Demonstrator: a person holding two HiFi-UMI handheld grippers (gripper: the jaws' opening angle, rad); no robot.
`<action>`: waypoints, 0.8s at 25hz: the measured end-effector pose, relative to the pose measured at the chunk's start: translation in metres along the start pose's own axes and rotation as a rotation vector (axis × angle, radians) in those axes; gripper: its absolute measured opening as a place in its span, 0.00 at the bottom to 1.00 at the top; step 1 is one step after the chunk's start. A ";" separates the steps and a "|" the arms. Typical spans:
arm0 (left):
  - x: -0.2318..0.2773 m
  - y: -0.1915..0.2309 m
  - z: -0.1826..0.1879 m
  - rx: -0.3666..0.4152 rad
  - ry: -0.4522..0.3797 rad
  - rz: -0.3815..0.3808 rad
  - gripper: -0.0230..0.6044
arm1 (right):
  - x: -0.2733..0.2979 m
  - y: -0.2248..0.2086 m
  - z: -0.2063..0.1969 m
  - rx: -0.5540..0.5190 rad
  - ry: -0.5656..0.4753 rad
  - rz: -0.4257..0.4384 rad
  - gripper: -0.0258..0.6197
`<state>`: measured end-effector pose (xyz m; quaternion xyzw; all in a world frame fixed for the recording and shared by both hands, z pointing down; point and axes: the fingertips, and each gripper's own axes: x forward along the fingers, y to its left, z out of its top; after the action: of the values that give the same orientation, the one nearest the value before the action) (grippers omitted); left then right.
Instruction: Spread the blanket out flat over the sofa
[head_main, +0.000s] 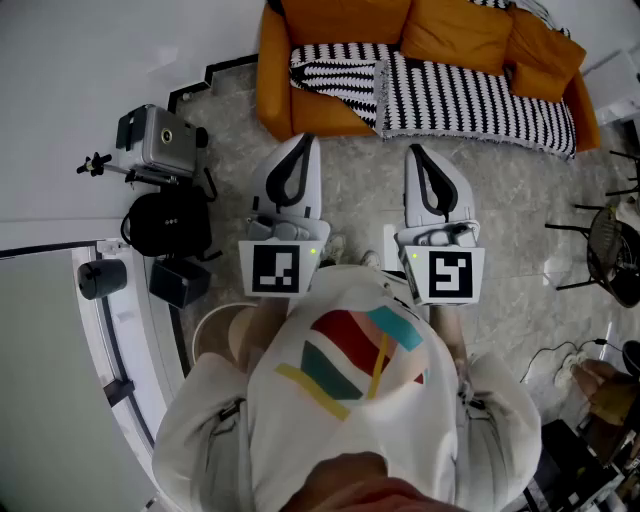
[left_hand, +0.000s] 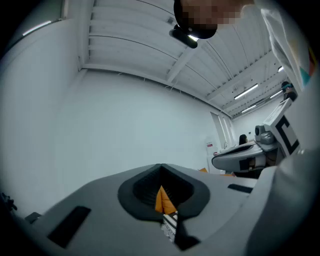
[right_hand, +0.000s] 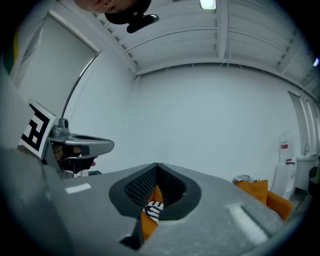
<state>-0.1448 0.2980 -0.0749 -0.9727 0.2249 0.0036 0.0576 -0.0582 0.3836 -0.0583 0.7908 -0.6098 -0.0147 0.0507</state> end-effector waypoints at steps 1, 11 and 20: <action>0.000 0.000 0.000 0.005 -0.003 -0.002 0.06 | 0.000 0.000 0.001 0.003 -0.008 0.000 0.04; -0.006 -0.005 0.000 0.000 0.011 0.036 0.06 | -0.019 -0.014 -0.003 0.043 -0.020 0.003 0.04; -0.008 -0.022 -0.007 0.030 0.020 0.091 0.06 | -0.052 -0.047 -0.022 0.062 0.025 -0.031 0.05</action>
<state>-0.1430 0.3201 -0.0649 -0.9604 0.2697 -0.0070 0.0698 -0.0242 0.4472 -0.0434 0.8013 -0.5971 0.0135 0.0334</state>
